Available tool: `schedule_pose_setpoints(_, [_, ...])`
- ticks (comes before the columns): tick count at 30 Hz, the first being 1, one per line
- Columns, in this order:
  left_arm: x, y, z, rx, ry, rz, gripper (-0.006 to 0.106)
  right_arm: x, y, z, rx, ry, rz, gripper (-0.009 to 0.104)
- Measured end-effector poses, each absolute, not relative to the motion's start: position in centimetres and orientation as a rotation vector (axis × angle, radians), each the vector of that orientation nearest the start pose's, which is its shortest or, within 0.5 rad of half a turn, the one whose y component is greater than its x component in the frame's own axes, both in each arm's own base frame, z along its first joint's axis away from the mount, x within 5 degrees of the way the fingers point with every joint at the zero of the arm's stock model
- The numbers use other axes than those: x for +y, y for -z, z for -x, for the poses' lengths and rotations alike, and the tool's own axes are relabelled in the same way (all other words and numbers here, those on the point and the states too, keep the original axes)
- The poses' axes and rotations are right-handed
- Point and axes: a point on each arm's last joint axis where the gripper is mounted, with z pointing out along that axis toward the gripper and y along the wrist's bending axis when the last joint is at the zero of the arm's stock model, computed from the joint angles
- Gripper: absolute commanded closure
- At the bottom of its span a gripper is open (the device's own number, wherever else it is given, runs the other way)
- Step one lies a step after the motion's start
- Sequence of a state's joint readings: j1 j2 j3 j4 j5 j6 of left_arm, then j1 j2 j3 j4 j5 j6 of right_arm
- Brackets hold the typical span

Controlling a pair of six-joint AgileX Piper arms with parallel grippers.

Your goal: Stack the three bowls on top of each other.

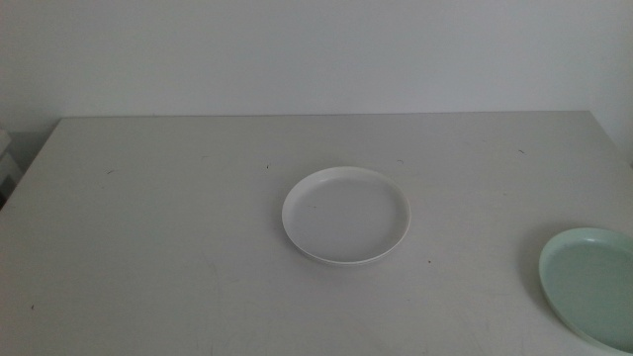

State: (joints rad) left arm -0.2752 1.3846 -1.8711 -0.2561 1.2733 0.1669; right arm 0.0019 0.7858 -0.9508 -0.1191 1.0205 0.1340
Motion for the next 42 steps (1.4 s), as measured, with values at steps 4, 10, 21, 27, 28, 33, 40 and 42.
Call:
schedule_pose_setpoints(4, [-9.0, -50.6, -23.7, 2.199, 0.375, -0.540, -0.005, -0.9, -36.4, -14.2, 2.392, 0.088, -0.133, 0.038])
schedule_pose_setpoints(10, [-9.0, -50.6, -23.7, 2.200, 0.374, -0.540, -0.005, -0.9, -35.8, -15.4, 2.435, 0.091, -0.135, 0.038])
schedule_pose_setpoints(21, [-8.8, -50.5, -23.8, 2.203, 0.341, -0.536, -0.005, -4.0, -32.9, -18.9, 2.574, 0.156, -0.278, 0.038])
schedule_pose_setpoints(27, [-8.8, -50.5, -23.8, 2.203, 0.341, -0.536, -0.005, -6.8, -30.5, -21.0, 2.648, 0.124, -0.377, 0.038])
schedule_pose_setpoints(28, [-8.8, -50.5, -23.8, 2.203, 0.341, -0.536, -0.005, -7.3, -30.0, -21.3, 2.663, 0.112, -0.398, 0.038])
schedule_pose_setpoints(33, [-8.8, -50.5, -23.8, 2.203, 0.341, -0.536, -0.005, -9.3, -27.4, -23.0, 2.728, 0.086, -0.457, 0.039])
schedule_pose_setpoints(40, [-8.7, -50.5, -23.8, 2.204, 0.337, -0.535, -0.005, -11.1, -23.8, -24.7, 2.814, 0.024, -0.518, 0.045])
schedule_pose_setpoints(42, [-8.7, -50.5, -23.8, 2.204, 0.337, -0.535, -0.005, -11.5, -22.8, -25.2, 2.847, 0.014, -0.515, 0.047])
